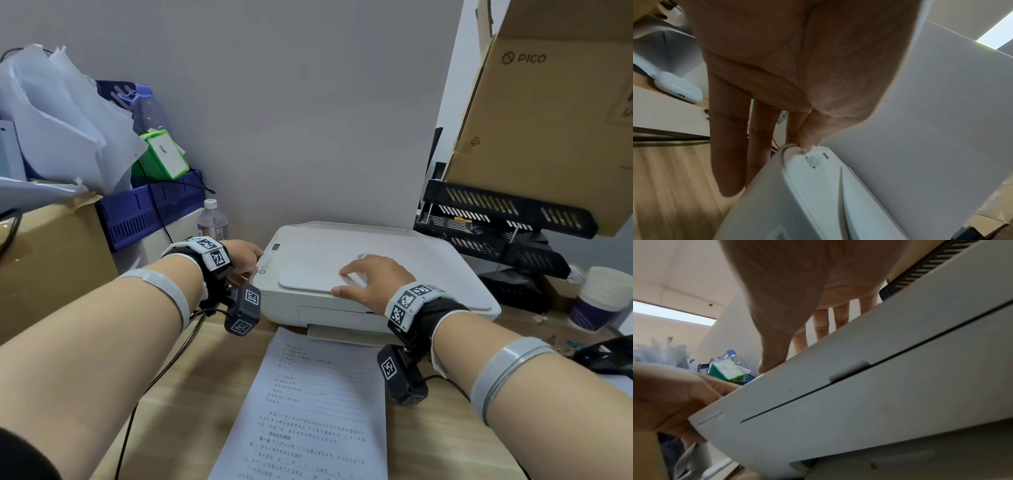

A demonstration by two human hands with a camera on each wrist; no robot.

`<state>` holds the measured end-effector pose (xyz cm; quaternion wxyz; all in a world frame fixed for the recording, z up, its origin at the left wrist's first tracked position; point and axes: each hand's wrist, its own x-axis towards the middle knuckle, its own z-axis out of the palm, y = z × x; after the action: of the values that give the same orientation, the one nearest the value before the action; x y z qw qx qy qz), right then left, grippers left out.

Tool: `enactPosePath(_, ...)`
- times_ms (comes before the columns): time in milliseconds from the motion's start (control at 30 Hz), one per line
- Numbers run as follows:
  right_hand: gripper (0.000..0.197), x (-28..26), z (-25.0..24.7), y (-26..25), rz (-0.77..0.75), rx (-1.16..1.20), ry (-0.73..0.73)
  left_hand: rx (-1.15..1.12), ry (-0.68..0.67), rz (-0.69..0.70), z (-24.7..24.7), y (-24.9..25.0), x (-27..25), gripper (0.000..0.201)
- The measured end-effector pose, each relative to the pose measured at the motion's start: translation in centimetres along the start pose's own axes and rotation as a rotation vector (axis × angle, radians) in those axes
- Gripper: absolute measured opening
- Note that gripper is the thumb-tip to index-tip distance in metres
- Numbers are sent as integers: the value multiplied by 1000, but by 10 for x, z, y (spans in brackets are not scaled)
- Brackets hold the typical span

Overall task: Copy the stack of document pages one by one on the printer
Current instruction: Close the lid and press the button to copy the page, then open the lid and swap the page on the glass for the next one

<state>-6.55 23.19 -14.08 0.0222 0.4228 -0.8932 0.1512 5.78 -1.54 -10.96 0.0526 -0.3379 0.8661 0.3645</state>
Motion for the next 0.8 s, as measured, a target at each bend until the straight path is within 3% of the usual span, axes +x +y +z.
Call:
enactPosePath(133,43,-7,-9,-10,-88,-110,75,37,33,4,-1,-4,9,36)
enactPosePath(200,38,-11,-12,-13,-136,-128,101,80,114,56,-4,-3,10,33)
enactPosePath(267,35,-11,-16,-12,-203,-159,169,127,202,119,-9,2,7,30)
enactPosePath(367,32,-4,-25,-11,-307,-219,326,91,199,276,-13,9,12,43)
enactPosePath(467,30,13,-43,-8,-358,-230,493,-33,211,425,-14,19,16,41)
enactPosePath(567,30,33,-66,-16,-310,-237,649,-239,227,511,-16,37,20,22)
enactPosePath(700,24,49,-91,-37,-169,-283,792,-450,302,573,-24,62,38,17)
enactPosePath(800,24,51,-90,-36,-122,-162,686,-499,343,560,-30,79,57,18)
